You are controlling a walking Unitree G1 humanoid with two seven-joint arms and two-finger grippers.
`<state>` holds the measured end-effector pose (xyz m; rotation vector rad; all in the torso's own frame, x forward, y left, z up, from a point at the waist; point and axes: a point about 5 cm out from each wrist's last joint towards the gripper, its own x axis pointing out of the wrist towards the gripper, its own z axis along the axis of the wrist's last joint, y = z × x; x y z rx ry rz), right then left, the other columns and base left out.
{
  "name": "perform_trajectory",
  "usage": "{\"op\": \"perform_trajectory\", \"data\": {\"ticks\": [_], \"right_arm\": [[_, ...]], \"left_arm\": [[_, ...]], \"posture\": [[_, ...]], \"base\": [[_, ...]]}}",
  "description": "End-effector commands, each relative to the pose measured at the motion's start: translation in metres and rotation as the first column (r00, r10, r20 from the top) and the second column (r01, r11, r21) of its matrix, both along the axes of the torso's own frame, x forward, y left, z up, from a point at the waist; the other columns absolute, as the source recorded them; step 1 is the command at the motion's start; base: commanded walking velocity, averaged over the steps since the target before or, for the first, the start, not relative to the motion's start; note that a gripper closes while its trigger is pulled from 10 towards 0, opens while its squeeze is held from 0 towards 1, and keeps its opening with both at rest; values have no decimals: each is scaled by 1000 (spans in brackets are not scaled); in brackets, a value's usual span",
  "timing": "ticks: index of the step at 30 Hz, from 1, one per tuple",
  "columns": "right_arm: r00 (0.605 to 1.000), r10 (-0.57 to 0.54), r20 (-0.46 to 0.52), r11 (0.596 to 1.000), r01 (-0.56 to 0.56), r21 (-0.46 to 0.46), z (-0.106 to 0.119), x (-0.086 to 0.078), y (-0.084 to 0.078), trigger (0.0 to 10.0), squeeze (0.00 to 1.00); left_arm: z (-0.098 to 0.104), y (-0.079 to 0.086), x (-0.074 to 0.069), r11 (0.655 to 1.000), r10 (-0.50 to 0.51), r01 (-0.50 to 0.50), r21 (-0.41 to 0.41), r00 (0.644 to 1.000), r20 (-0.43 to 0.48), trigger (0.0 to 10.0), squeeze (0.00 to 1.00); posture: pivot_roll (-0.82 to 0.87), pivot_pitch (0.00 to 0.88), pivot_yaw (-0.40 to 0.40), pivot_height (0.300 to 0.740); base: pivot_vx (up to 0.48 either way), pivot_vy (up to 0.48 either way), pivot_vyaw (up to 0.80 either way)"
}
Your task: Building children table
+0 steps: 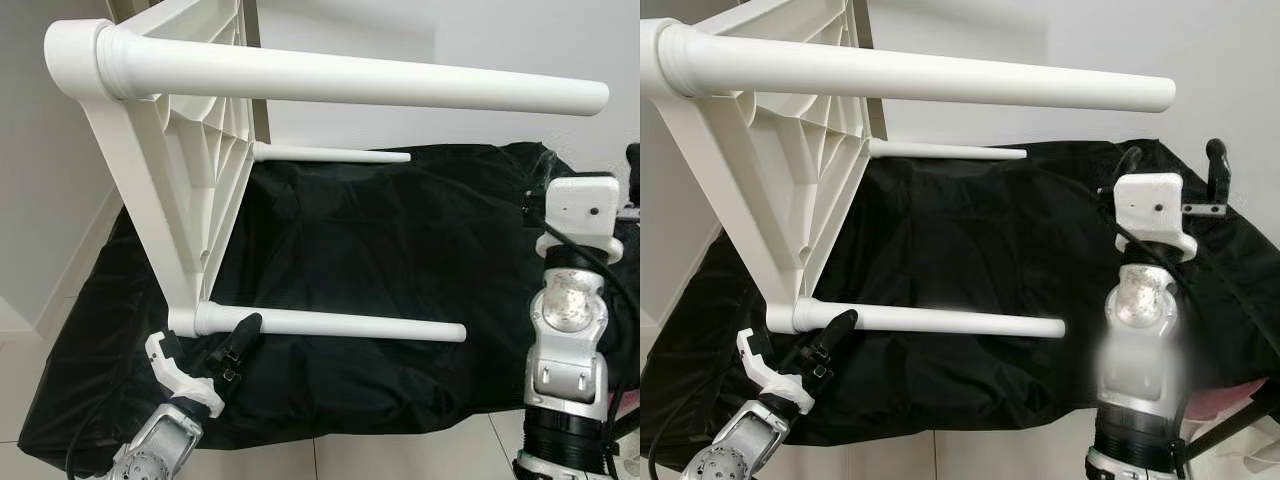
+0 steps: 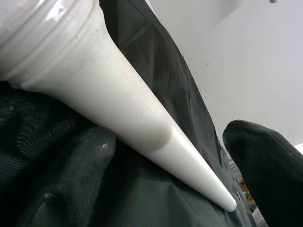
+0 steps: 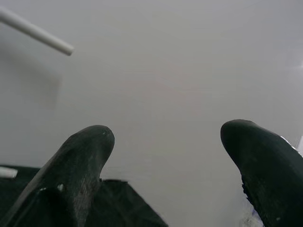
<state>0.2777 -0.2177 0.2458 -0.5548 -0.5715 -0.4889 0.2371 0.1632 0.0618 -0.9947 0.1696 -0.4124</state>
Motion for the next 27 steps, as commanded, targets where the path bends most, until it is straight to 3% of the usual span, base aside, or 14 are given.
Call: {"op": "perform_trajectory", "data": {"ticks": [1, 5, 8, 9, 10, 12, 22, 26, 27], "right_arm": [[1000, 16, -11, 1000, -16, 18, -6, 2, 4, 10000, 0], [991, 120, -67, 964, -100, 248, -29, 4, 10, 10000, 0], [986, 147, -75, 950, -120, 289, -33, 5, 12, 10000, 0], [977, 197, -84, 919, -154, 362, -39, 6, 16, 10000, 0], [977, 197, -84, 919, -154, 362, -39, 6, 16, 10000, 0], [945, 316, -87, 833, -233, 501, -52, 9, 25, 10000, 0], [902, 416, -113, 771, -284, 570, -68, 8, 41, 10000, 0], [898, 425, -115, 766, -289, 575, -69, 8, 43, 10000, 0], [893, 434, -117, 761, -294, 578, -70, 6, 44, 10000, 0]], "left_arm": [[174, -63, 18, 832, -363, 38, 554, 792, 491, 10000, 0], [172, -58, 15, 818, -376, 32, 575, 786, 490, 10000, 0], [173, -58, 15, 817, -373, 28, 575, 786, 492, 10000, 0], [173, -58, 16, 817, -372, 25, 576, 786, 494, 10000, 0], [173, -58, 16, 817, -372, 25, 576, 786, 494, 10000, 0], [172, -57, 16, 814, -374, 24, 580, 785, 493, 10000, 0], [170, -57, 16, 811, -370, 16, 584, 788, 492, 10000, 0], [170, -57, 17, 811, -369, 15, 585, 788, 492, 10000, 0], [169, -56, 17, 811, -365, 10, 585, 790, 493, 10000, 0]], "posture": [[32, 0, 0, 740], [37, 0, 0, 740], [37, 0, 0, 740], [37, 0, 0, 740], [37, 0, 0, 740], [37, 0, 0, 740], [38, 0, 0, 740], [38, 0, 0, 740], [36, 162, 72, 740]], "base": [[0, 0, 0], [0, 0, 0], [0, 0, 0], [0, 0, 0], [0, 0, 0], [0, 0, 0], [0, 0, 0], [0, 0, 0], [0, 0, 0]]}}
